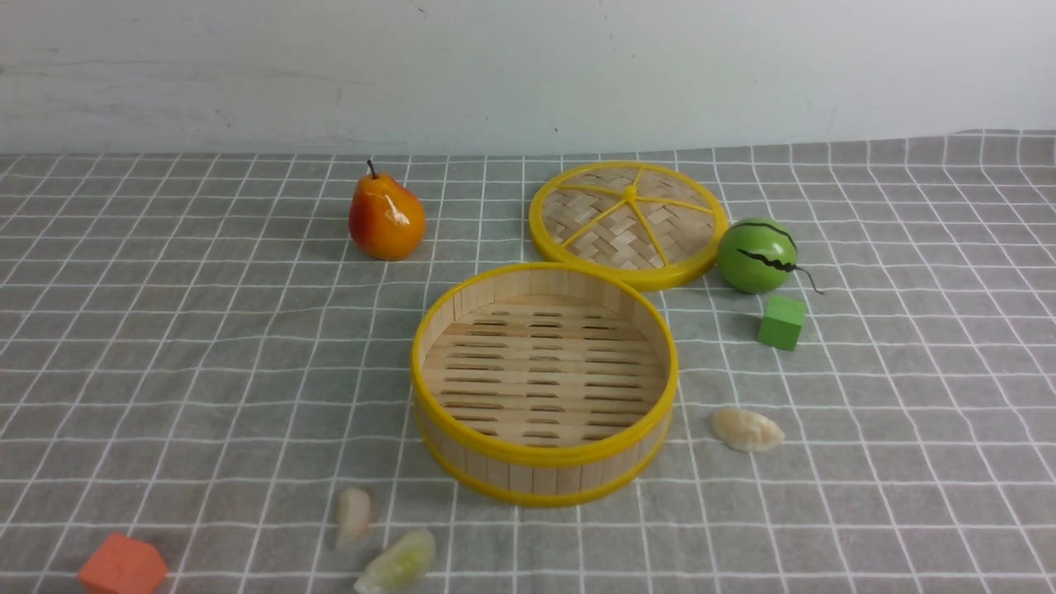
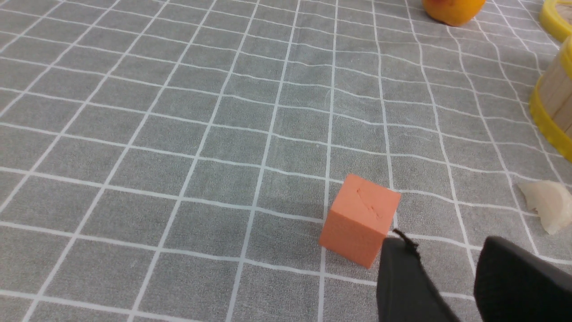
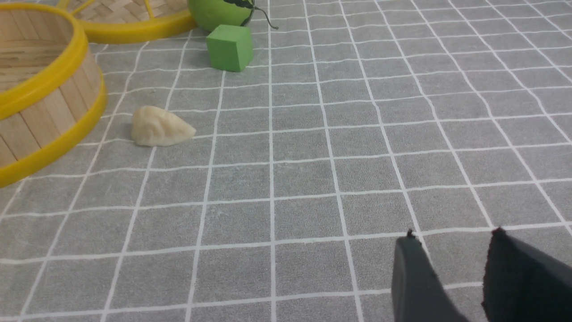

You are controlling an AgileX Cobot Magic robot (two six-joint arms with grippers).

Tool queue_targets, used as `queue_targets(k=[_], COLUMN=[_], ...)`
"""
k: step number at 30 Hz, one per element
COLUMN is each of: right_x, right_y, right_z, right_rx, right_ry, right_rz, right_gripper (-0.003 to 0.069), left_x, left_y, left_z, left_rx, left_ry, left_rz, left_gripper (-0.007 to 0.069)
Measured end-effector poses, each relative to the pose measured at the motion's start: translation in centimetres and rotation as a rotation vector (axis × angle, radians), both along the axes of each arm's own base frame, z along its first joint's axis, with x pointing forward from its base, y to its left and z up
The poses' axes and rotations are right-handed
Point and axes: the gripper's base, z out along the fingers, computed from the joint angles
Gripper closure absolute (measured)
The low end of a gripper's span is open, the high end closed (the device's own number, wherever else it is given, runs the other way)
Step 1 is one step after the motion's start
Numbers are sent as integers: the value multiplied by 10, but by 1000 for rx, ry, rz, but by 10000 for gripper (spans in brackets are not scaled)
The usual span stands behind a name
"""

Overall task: Put the dumplings into the steamer on the table with the grey tablecloth.
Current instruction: 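Reach for and grasp a dumpling on the table with the left gripper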

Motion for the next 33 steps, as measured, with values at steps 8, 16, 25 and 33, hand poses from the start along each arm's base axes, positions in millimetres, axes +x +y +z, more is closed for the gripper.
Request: queue_targets(k=[8, 16, 25, 33], right_x=[0, 0, 0, 0], right_y=[0, 1, 14, 26], right_z=[0, 0, 2, 7], right_rx=[0, 23, 624, 1211], right_ry=[0, -1, 5, 43], right_rz=[0, 2, -24, -42], right_gripper=[419, 419, 419, 419], left_x=[0, 0, 2, 3], left_y=[0, 0, -15, -18], left_z=[0, 0, 13, 18], left_rx=[0, 9, -1085, -1434], left_ry=[0, -2, -84, -79], left_rz=[0, 0, 103, 127], left_gripper=[387, 387, 387, 387])
